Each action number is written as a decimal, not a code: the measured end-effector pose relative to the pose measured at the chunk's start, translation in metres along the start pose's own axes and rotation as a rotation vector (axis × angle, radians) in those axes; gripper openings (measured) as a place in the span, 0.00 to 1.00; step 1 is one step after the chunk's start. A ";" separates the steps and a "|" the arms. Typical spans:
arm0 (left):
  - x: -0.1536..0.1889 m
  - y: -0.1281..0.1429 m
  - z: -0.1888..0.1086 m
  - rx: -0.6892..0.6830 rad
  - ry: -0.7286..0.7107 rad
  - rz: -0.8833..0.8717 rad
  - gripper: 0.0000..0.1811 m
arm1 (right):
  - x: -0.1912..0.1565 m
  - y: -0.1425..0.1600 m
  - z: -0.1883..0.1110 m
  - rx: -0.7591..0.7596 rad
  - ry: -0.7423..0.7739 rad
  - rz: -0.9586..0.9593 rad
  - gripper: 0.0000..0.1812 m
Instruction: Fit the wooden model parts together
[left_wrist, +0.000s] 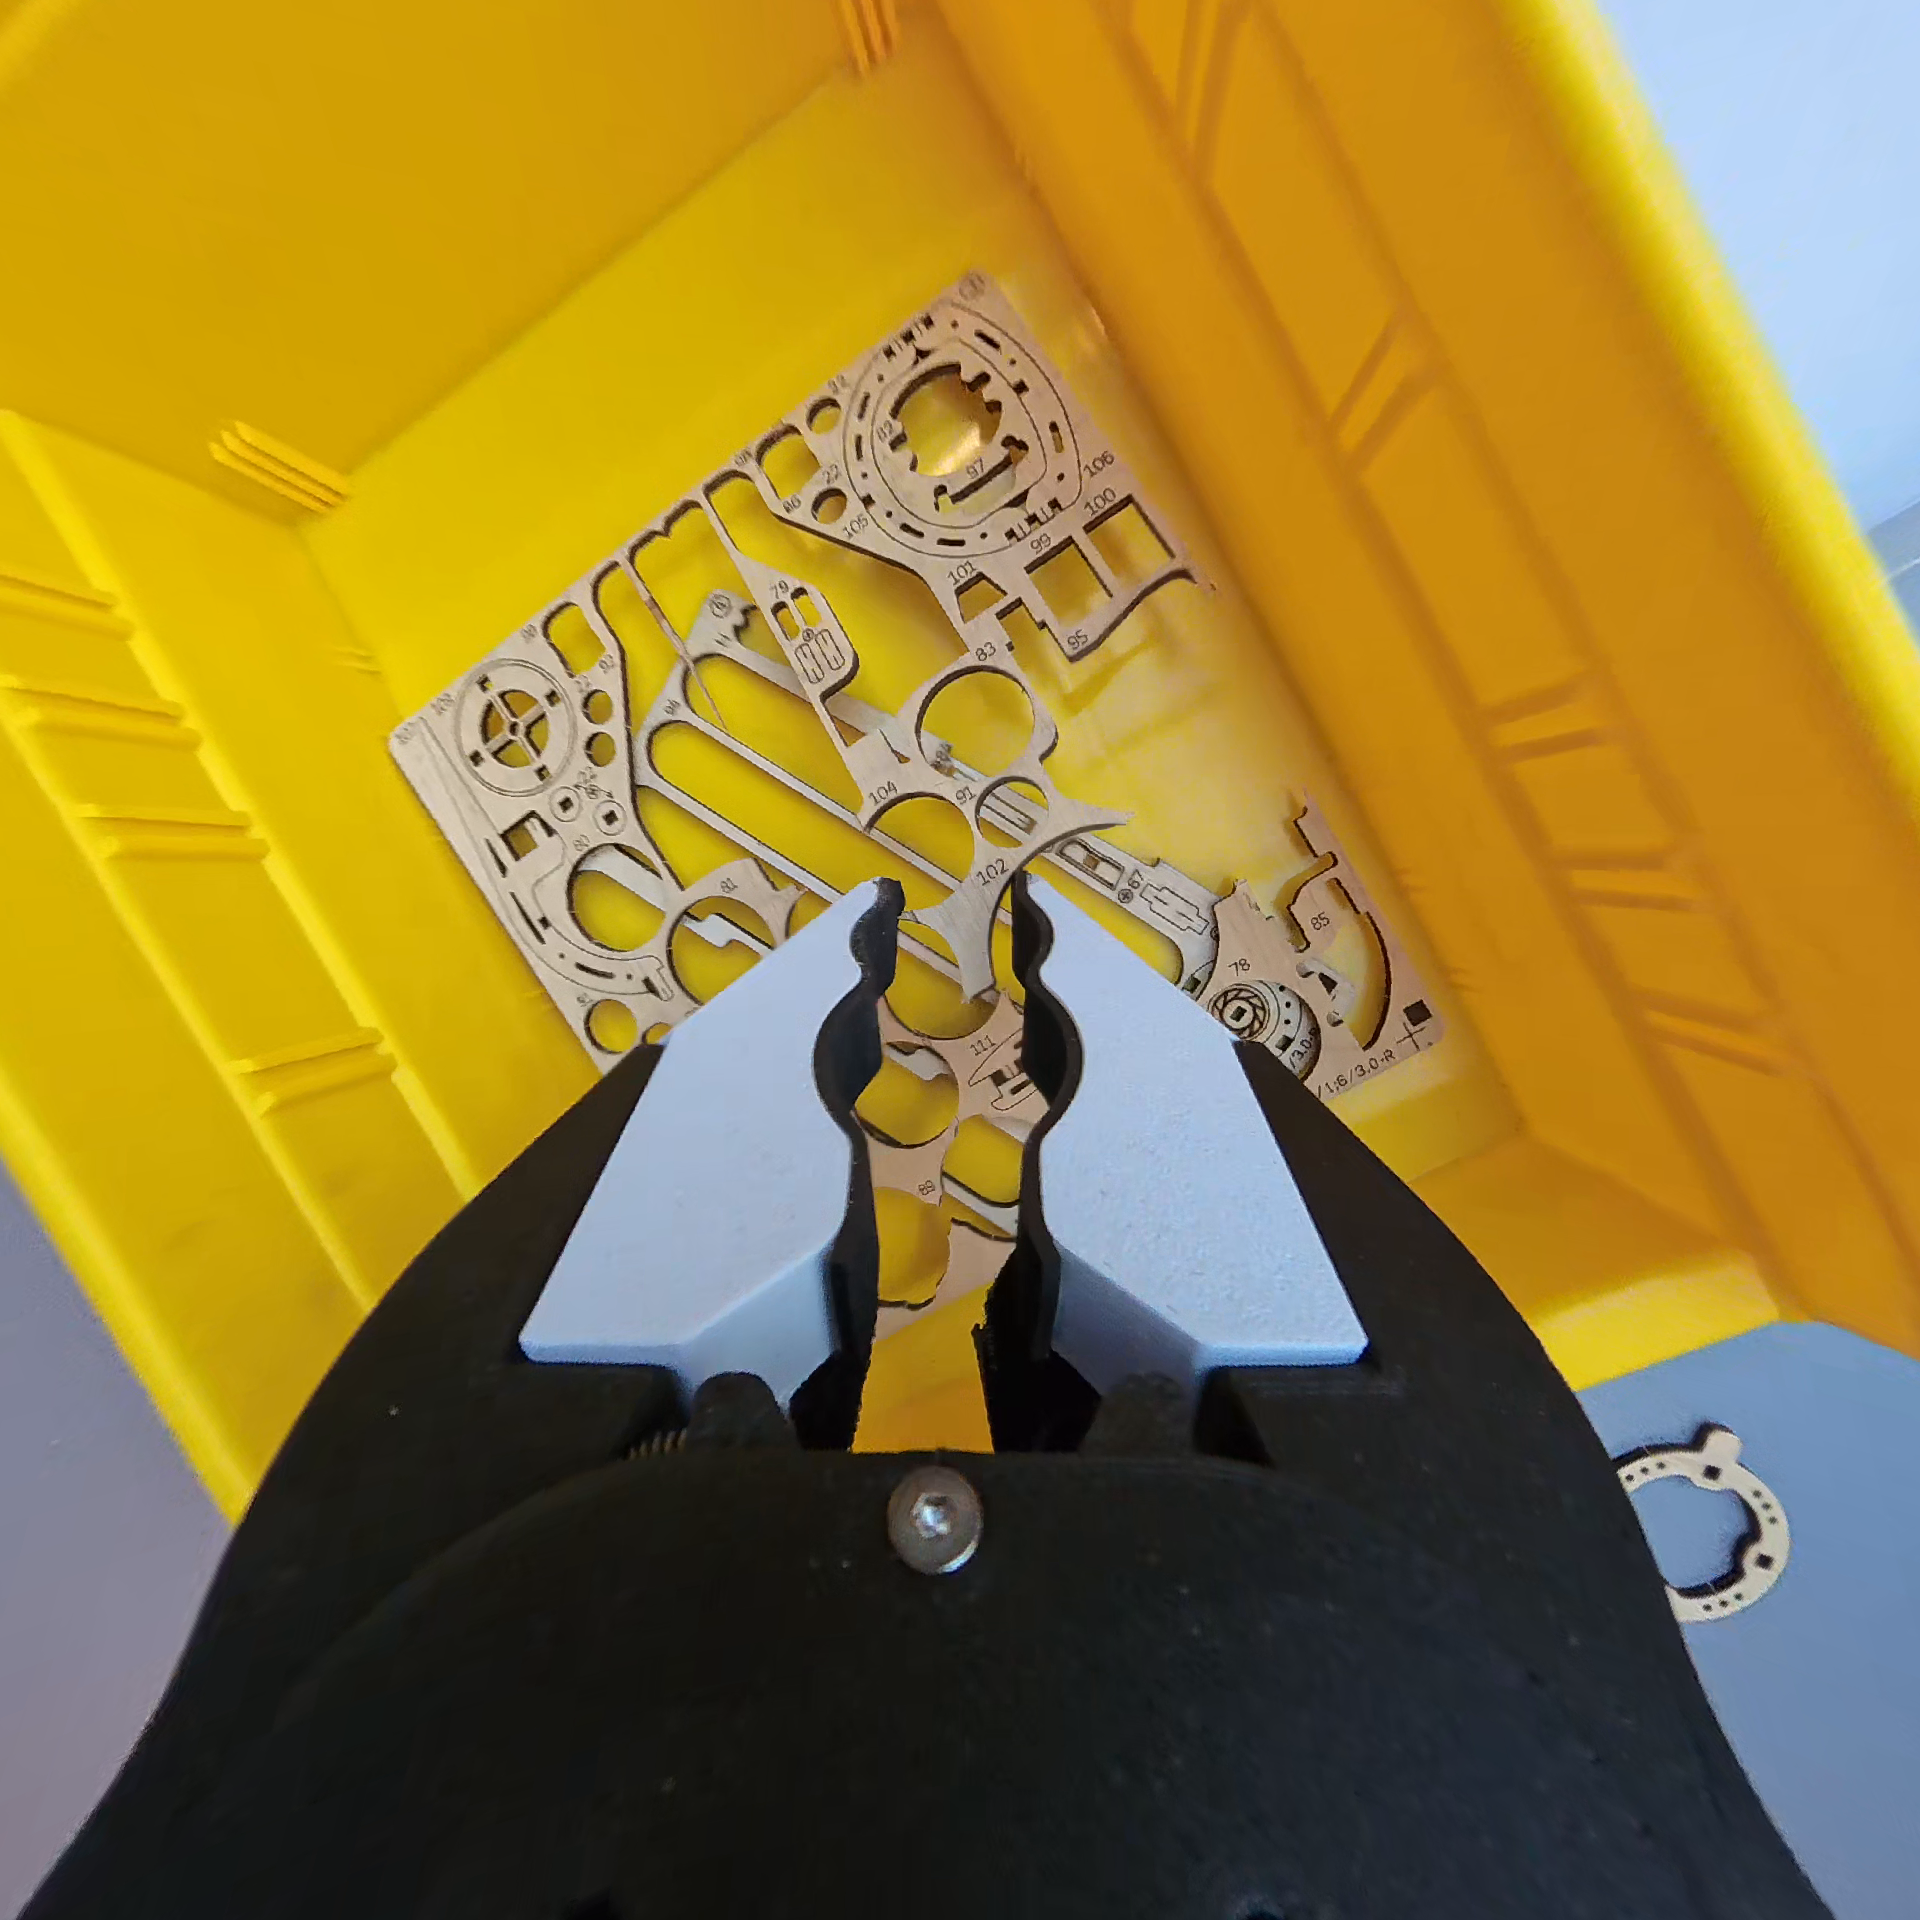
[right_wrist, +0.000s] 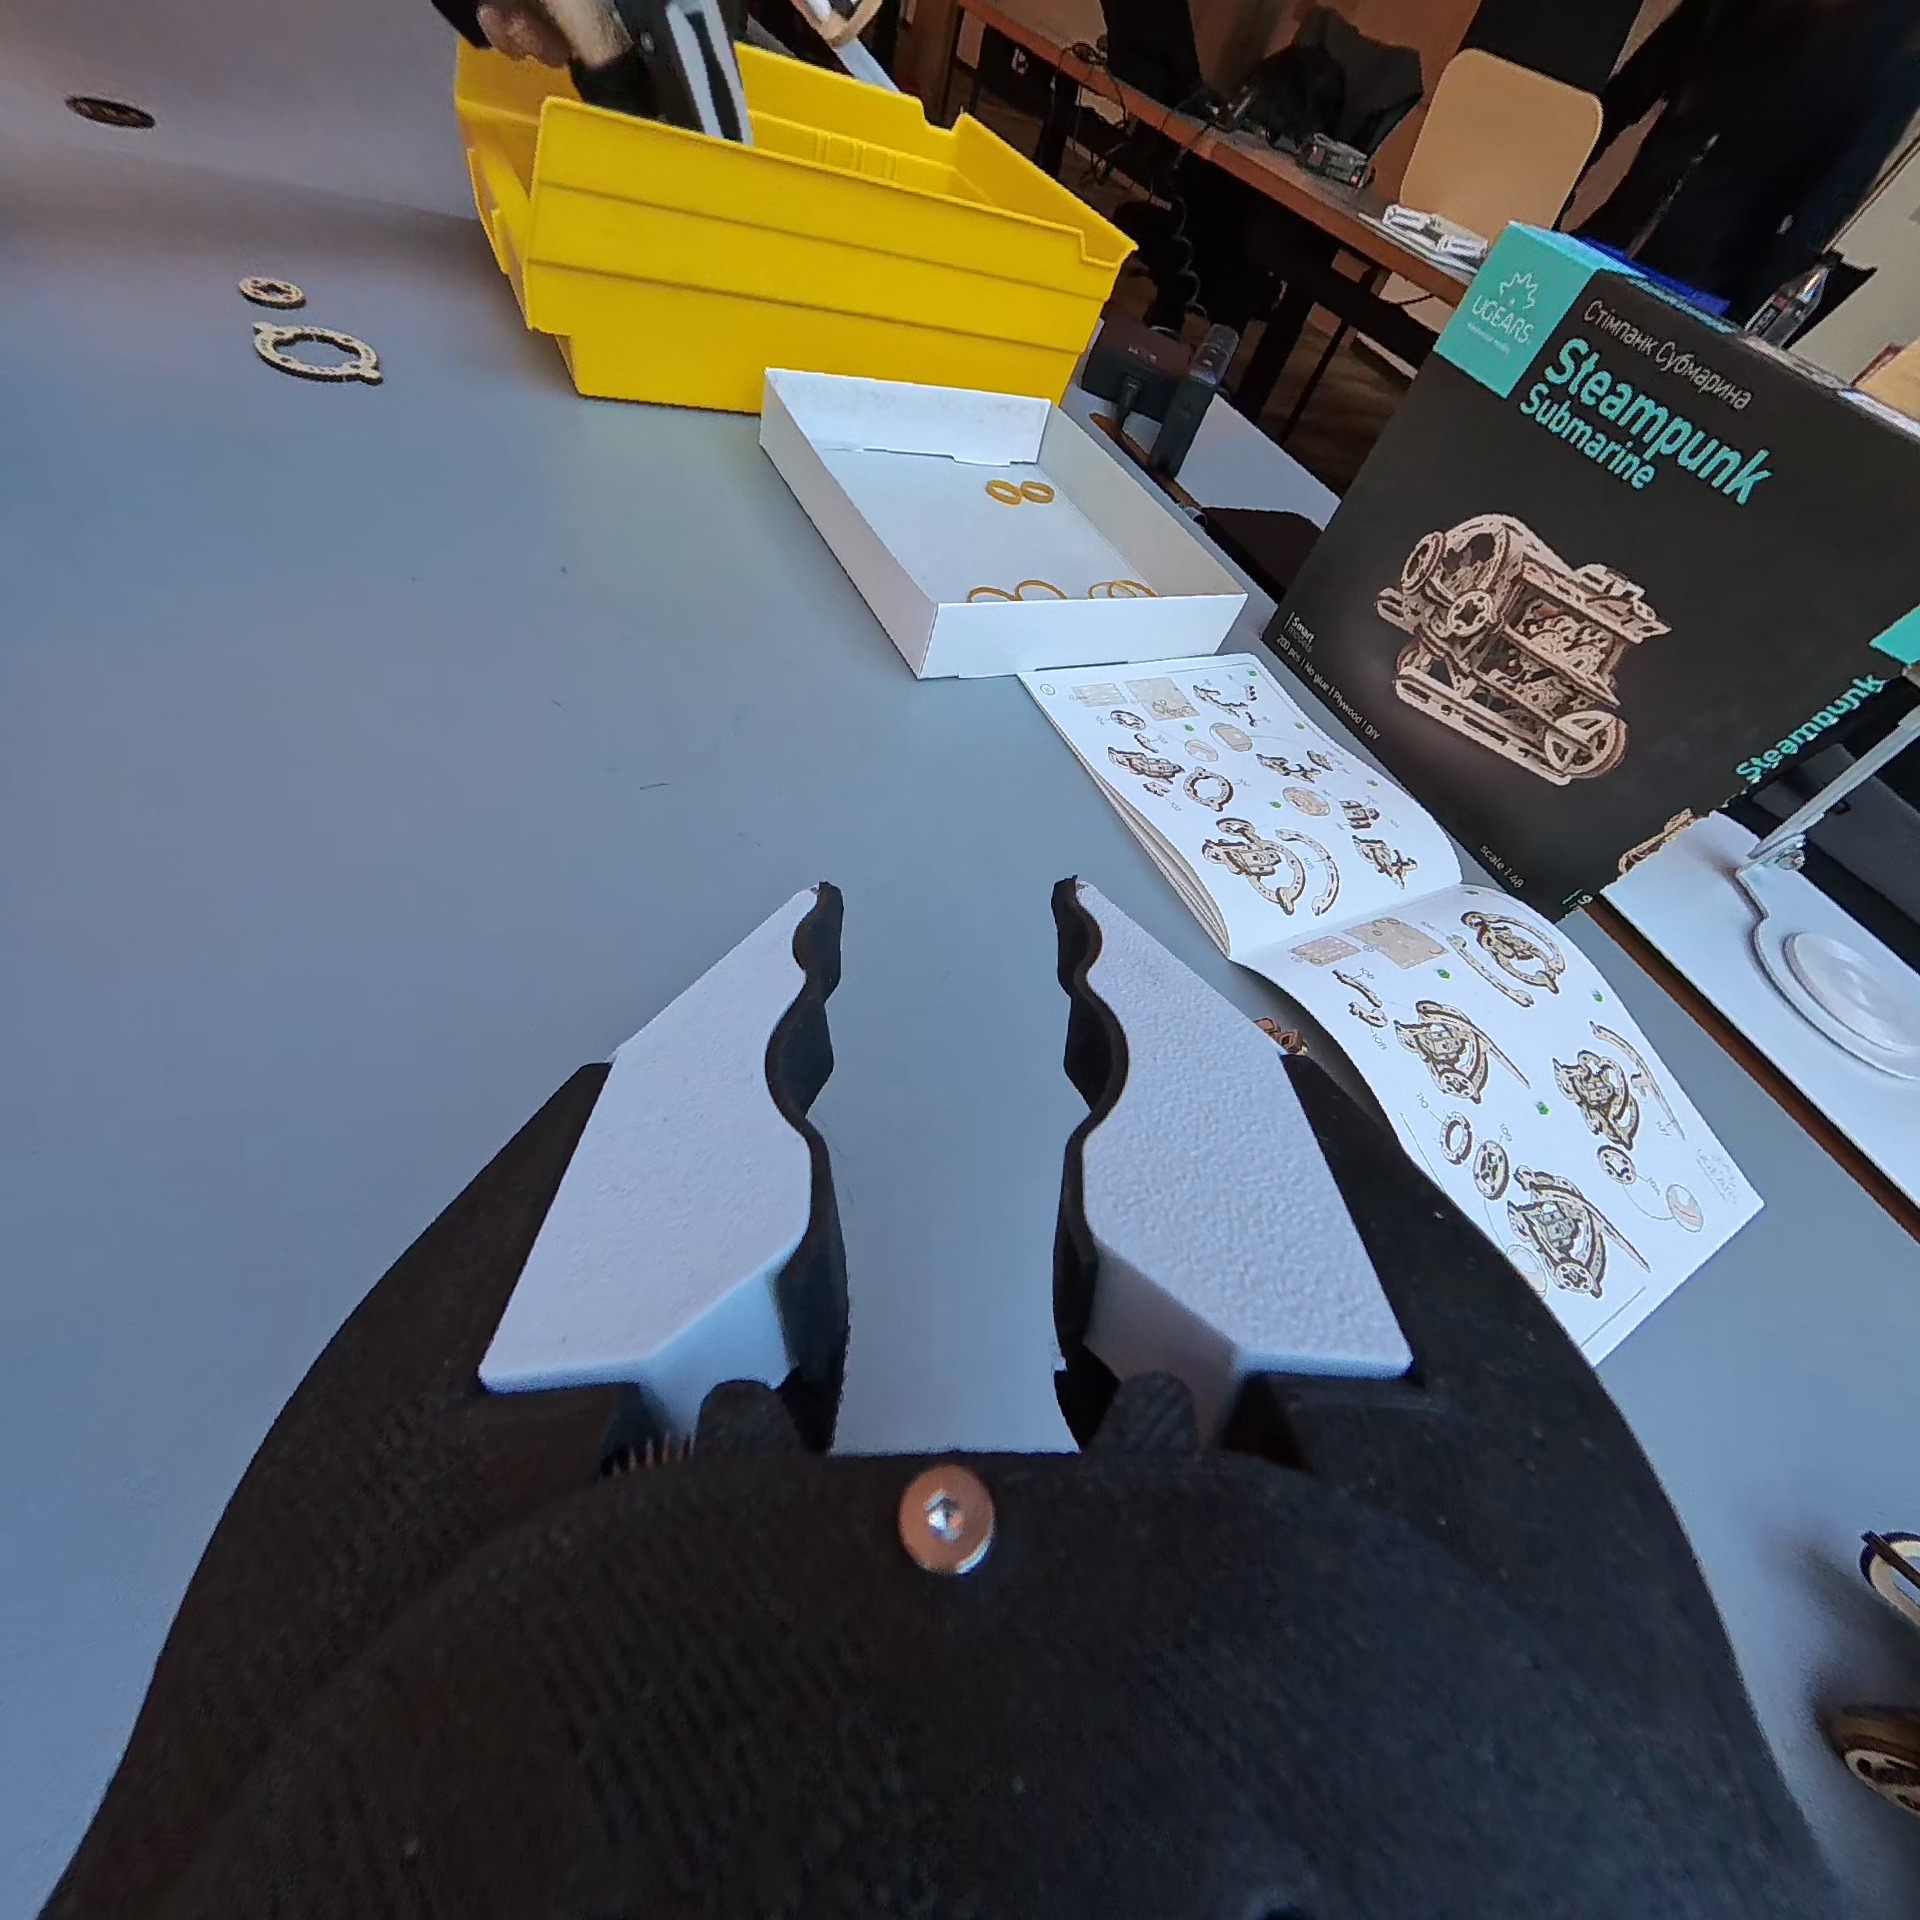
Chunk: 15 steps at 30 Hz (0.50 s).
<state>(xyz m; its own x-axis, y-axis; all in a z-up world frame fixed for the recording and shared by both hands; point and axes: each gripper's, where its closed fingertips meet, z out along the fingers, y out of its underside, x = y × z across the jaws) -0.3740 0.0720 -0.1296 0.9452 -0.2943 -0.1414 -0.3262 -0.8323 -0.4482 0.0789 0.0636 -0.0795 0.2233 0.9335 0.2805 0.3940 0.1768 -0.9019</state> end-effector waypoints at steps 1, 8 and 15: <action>-0.001 -0.002 -0.002 0.004 -0.002 0.000 0.11 | 0.000 0.000 0.000 -0.001 0.000 -0.003 0.22; -0.006 -0.012 -0.016 0.020 -0.026 0.004 0.11 | -0.001 0.000 0.000 -0.006 0.000 -0.011 0.22; -0.013 -0.019 -0.034 0.037 -0.065 0.007 0.11 | -0.003 0.000 0.000 -0.015 -0.001 -0.025 0.23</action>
<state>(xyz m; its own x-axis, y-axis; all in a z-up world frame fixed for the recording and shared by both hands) -0.3804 0.0759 -0.0892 0.9422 -0.2677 -0.2014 -0.3331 -0.8120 -0.4792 0.0786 0.0610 -0.0807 0.2119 0.9293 0.3024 0.4126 0.1954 -0.8897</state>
